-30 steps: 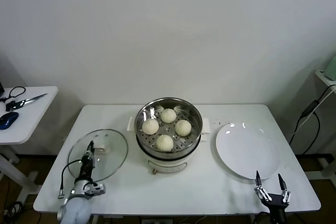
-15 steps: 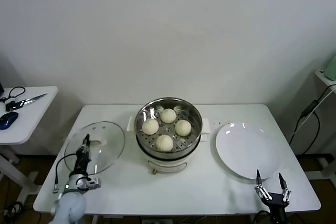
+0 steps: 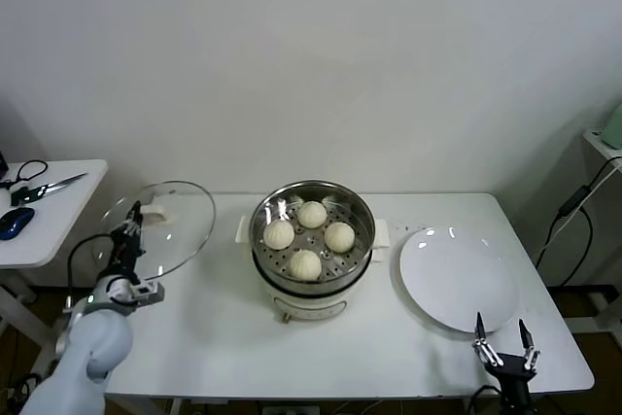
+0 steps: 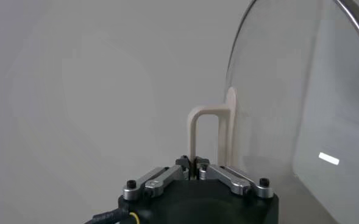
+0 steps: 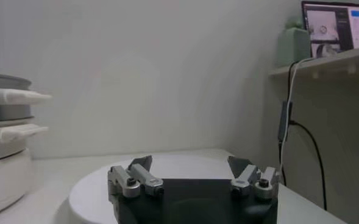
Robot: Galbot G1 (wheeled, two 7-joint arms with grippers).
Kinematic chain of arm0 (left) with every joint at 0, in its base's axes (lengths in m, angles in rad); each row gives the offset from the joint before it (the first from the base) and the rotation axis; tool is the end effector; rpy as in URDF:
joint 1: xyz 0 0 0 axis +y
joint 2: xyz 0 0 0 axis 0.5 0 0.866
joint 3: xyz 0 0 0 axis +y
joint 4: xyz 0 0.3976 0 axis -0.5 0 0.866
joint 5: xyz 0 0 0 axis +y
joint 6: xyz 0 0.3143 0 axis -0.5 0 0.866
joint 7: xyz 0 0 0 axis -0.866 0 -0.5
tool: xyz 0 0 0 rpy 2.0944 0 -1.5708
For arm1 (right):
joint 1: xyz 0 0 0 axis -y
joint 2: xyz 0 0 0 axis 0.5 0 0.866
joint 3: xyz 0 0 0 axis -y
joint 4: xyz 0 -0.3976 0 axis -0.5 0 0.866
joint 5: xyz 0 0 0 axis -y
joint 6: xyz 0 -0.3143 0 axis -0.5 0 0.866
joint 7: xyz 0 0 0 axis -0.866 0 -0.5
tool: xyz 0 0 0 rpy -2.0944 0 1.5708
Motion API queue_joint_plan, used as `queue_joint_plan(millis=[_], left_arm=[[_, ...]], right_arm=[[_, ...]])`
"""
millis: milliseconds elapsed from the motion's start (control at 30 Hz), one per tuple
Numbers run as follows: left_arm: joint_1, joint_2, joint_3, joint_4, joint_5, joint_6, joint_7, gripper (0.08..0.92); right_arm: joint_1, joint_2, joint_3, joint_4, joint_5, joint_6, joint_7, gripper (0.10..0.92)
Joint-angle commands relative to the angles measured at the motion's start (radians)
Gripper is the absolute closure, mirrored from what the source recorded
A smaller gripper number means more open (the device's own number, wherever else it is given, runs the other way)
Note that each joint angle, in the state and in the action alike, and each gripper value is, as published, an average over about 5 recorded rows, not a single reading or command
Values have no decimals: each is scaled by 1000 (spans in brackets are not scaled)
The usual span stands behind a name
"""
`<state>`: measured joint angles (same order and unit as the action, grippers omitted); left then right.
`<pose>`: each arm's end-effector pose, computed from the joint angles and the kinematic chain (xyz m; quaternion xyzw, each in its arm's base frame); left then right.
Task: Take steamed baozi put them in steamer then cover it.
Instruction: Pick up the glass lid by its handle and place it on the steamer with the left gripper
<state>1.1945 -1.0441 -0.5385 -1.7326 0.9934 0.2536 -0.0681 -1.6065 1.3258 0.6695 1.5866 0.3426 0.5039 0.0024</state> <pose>0.2631 0.1784 -0.3399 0.0870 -0.7203 -0.6867 0.0450 0.0673 -0.1396 -0.4784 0.0837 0.9965 0.0072 0.0010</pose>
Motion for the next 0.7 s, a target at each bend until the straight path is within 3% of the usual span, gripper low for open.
queue_joint_plan(millis=[33,333,700], left_arm=[[-82,-2,209,-338,25,343,258,862],[-216,-221,488,-335,331,428,400,862],[-217,-498,592,-211,618,427,422,862]], right_arm=[[4,-2,-9,12,-42,-19,11,203],[31,-8,-27,-11,-48,-6,10,203],[49,-18,-41,-25,-44,8,12,203]])
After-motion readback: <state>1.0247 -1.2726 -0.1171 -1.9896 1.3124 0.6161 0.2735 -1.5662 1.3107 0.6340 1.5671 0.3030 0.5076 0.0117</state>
